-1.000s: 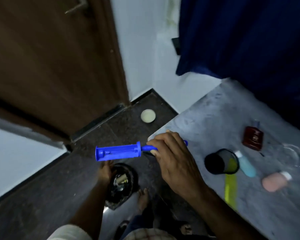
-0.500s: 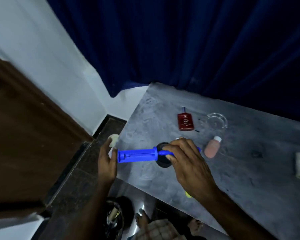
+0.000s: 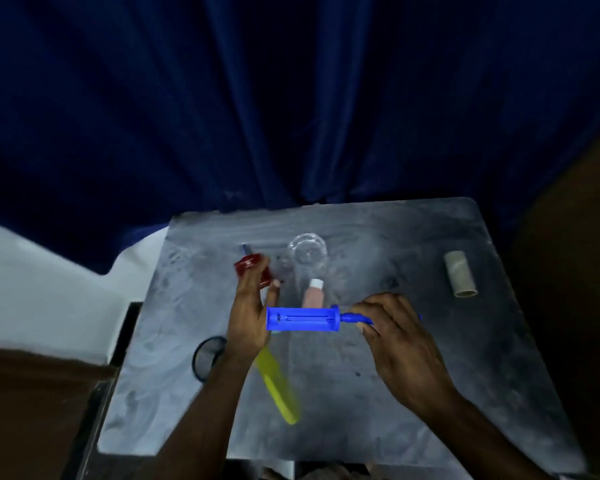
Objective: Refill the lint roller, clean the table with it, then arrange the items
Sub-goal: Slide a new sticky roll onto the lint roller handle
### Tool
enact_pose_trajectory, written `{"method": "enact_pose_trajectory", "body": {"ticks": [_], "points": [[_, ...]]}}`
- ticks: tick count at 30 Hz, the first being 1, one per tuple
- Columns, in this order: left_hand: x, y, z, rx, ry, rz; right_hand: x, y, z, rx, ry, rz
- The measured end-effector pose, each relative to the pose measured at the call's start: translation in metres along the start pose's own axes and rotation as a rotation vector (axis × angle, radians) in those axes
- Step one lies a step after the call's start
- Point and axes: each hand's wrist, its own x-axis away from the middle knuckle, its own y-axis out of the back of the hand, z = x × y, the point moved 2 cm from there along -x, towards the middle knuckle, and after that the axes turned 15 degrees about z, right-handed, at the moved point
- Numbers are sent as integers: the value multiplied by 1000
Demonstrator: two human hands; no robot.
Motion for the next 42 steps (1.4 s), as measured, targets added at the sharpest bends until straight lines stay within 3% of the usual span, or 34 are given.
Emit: {"method": "enact_pose_trajectory", "body": {"ticks": [4, 12, 22, 26, 33, 37, 42], "points": [[-42, -56, -28, -15, -102, 177, 21, 9, -46, 4, -140, -71], [-96, -170, -75, -156, -183, 356, 67, 21, -109, -30, -379, -152], [-181, -303, -87, 60, 137, 433, 120, 18, -167, -69, -612, -200], [-193, -335, -98, -96, 265, 473, 126, 16, -176, -53, -662, -217], [-193, -356, -81, -159, 287, 516, 123, 13, -178, -47, -697, -236], [-191, -351, -79, 66, 304, 557, 117, 17, -175, -61, -699, -251], [-174, -305, -120, 732, 411, 434, 103, 42, -163, -64, -658, -301]]}}
